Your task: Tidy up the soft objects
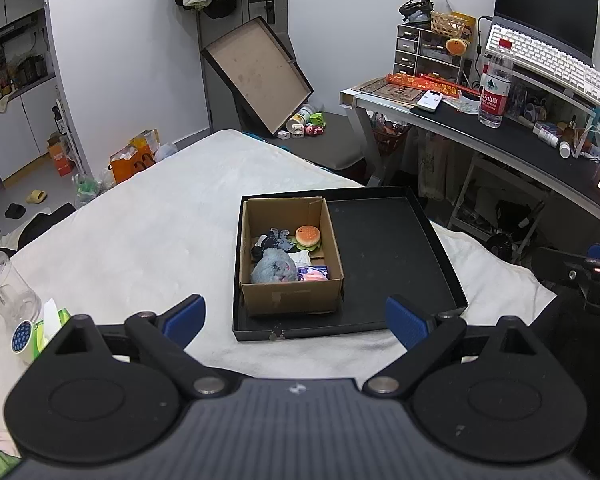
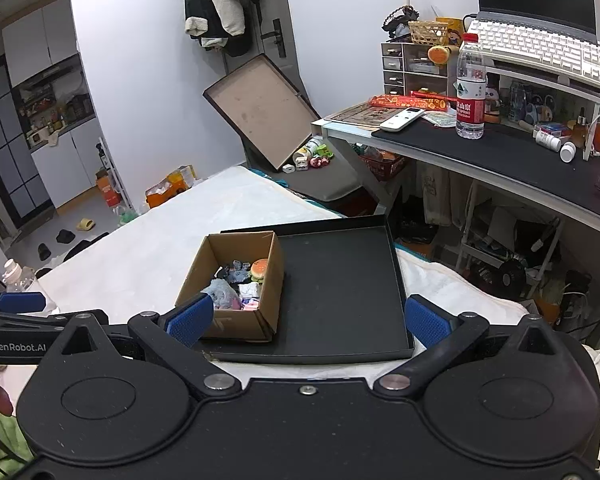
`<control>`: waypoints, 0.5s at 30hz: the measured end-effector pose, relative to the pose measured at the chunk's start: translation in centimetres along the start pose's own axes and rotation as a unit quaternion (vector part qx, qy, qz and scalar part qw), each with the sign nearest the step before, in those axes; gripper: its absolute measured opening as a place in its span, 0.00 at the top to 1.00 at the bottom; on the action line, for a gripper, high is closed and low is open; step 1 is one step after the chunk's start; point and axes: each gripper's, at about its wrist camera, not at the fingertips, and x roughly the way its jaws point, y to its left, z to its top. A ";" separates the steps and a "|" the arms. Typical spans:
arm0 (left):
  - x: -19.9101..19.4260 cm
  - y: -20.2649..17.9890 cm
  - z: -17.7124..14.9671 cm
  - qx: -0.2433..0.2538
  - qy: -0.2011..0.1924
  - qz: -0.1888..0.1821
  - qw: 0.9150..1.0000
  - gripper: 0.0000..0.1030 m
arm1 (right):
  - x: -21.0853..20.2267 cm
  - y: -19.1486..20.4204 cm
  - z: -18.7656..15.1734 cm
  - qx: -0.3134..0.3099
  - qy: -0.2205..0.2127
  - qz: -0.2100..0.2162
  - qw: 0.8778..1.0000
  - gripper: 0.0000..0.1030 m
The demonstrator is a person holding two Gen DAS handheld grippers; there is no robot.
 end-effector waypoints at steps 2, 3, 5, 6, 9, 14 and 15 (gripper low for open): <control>0.0 0.0 0.0 0.000 -0.001 0.000 1.000 0.07 | 0.1 0.0 0.0 0.001 0.002 -0.001 1.000 0.00; 0.0 0.1 0.0 0.000 -0.001 0.000 1.000 0.07 | 0.1 0.1 0.0 0.001 0.003 -0.001 1.000 0.00; 0.0 0.1 0.0 -0.001 -0.001 0.000 1.000 0.07 | 0.1 0.1 0.0 0.001 0.005 -0.001 1.000 0.00; 0.0 0.1 0.0 -0.001 -0.001 0.000 1.000 0.07 | 0.1 0.2 0.0 0.000 0.005 -0.001 1.000 0.00; 0.0 0.1 0.0 0.000 0.000 0.000 1.000 0.07 | 0.1 0.2 -0.1 -0.002 0.004 -0.001 1.000 0.00; 0.0 0.1 0.0 0.000 0.000 0.000 1.000 0.07 | 0.1 0.2 0.0 -0.002 0.004 -0.001 1.000 0.00; 0.0 0.1 0.0 0.000 0.001 0.000 1.000 0.07 | 0.1 0.2 0.0 -0.003 0.004 0.000 1.000 0.00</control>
